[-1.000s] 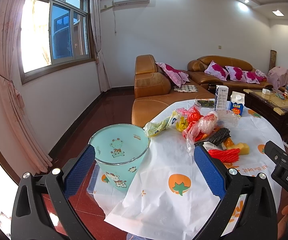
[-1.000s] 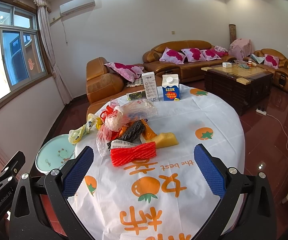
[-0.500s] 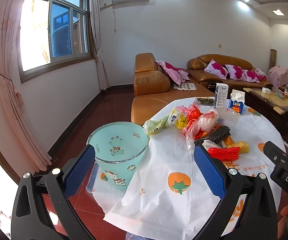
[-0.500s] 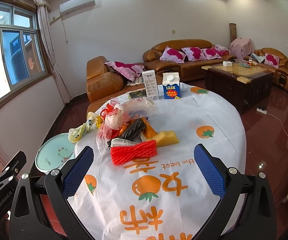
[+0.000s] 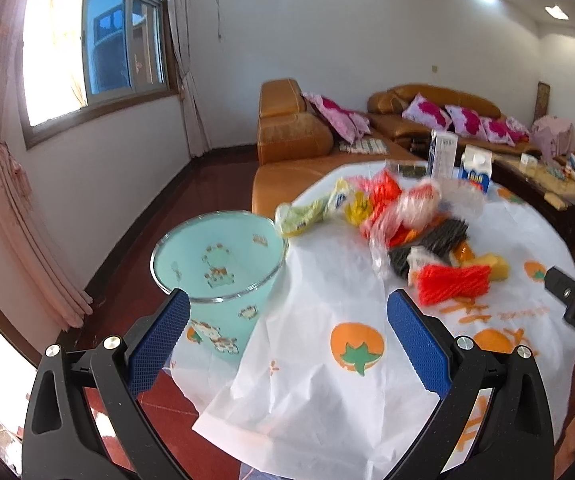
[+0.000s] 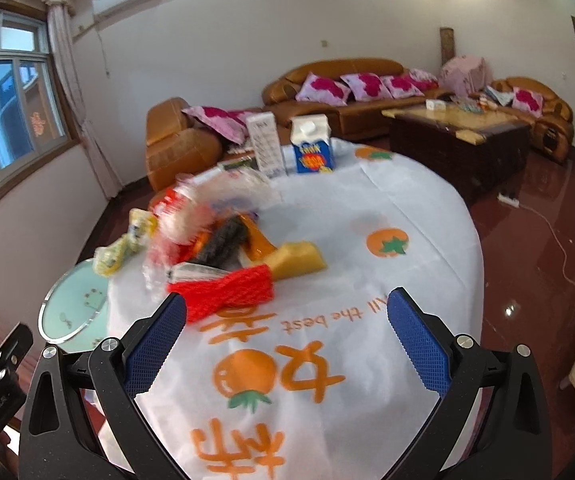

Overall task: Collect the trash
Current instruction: 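Grasp the red mesh net with the right tool while the left tool reaches toward the clear plastic bag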

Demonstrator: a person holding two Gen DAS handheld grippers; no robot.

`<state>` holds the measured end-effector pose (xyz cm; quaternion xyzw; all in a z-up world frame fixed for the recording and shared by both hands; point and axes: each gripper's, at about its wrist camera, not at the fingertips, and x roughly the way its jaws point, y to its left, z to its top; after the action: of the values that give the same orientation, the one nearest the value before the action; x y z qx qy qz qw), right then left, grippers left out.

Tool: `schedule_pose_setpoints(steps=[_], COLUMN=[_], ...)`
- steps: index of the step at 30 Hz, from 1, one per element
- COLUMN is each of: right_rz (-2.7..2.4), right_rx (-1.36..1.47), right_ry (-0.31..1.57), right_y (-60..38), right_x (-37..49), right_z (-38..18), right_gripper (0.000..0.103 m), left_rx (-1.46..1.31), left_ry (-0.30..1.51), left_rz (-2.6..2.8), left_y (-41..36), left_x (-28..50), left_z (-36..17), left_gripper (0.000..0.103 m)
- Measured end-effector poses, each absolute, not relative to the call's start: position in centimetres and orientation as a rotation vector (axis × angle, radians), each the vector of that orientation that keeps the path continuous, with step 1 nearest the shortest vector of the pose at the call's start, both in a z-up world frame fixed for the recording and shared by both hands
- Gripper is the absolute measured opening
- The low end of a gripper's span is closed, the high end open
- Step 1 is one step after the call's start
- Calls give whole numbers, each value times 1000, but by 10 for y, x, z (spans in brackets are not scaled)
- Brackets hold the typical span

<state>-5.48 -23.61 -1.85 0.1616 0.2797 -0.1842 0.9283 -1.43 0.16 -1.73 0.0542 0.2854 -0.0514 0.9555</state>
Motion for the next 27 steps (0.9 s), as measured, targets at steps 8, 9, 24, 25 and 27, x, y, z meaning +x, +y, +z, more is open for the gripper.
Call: schedule_pose_setpoints(steps=[8, 9, 24, 25, 27], right_rz=[-393, -382, -93, -70, -31], right_rx=[291, 299, 387, 393, 400], right_ry=[604, 613, 795, 798, 805], right_y=[-264, -267, -263, -262, -261], right_x=[-35, -32, 63, 66, 68], right_z=[-43, -47, -80, -83, -84], right_gripper=[98, 94, 75, 60, 44], left_rx=[66, 60, 81, 82, 85], left_ry=[670, 676, 716, 720, 727], left_rz=[-138, -142, -173, -178, -195], left_y=[5, 5, -14, -15, -20], left_x=[13, 16, 74, 78, 89], left_z=[-56, -60, -71, -71, -70], left_gripper=[97, 97, 96, 96, 96])
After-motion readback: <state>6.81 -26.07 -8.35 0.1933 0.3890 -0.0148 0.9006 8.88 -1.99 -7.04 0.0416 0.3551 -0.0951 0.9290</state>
